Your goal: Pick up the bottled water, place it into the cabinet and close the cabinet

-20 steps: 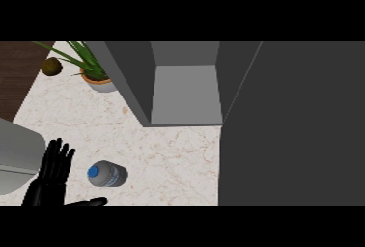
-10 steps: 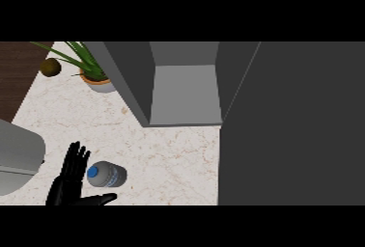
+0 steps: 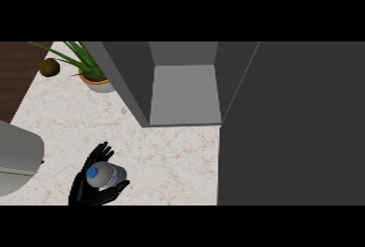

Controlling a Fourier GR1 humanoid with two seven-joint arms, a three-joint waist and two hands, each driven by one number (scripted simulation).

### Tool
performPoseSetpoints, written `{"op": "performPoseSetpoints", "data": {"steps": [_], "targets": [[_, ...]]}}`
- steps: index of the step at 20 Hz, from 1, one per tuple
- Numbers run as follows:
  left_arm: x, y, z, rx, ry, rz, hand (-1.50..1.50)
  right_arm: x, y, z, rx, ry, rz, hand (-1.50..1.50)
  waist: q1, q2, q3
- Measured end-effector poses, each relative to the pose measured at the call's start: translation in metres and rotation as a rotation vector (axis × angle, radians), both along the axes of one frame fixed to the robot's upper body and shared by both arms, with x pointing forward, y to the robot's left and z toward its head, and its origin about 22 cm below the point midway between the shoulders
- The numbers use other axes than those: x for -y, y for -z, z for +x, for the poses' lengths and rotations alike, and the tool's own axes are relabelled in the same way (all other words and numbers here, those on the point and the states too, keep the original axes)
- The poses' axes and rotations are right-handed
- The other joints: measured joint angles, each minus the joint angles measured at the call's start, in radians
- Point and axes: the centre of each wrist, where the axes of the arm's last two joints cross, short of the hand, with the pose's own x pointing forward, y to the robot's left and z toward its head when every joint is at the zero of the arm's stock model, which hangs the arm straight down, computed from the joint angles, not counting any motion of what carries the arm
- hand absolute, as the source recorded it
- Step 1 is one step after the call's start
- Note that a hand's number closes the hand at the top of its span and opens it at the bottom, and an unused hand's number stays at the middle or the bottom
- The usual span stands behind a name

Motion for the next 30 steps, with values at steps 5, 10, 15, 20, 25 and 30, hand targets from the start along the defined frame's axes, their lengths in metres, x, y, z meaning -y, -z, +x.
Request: {"op": "performPoseSetpoints", "data": {"steps": [5,10,15,20,25,30], "targets": [[0.006,0.012,0.0,0.063,0.001,0.023,1.5,0.002,0.001,-0.005,-0.001,-0.003,-0.004,-1.5,0.006,-0.006,0.015],[0.01,0.017,0.002,0.143,-0.021,0.14,1.5,0.0,0.001,-0.007,-0.007,0.002,0.0,-1.5,0.007,-0.007,0.018],[0.006,0.013,0.019,0.204,0.006,0.254,1.5,0.0,0.001,-0.008,-0.013,0.004,-0.005,-1.5,0.007,-0.004,0.009],[0.013,0.012,0.032,0.228,0.089,0.283,1.5,0.002,0.002,-0.008,-0.005,0.011,-0.014,-1.5,0.007,-0.002,0.007],[0.031,0.011,0.039,0.237,0.147,0.256,1.5,0.005,0.002,-0.011,-0.012,0.021,-0.028,-1.5,0.011,-0.003,0.007],[0.061,-0.002,0.055,0.251,0.21,0.197,1.5,0.006,0.002,-0.011,-0.012,0.022,-0.032,-1.5,0.015,-0.003,0.003]]}}
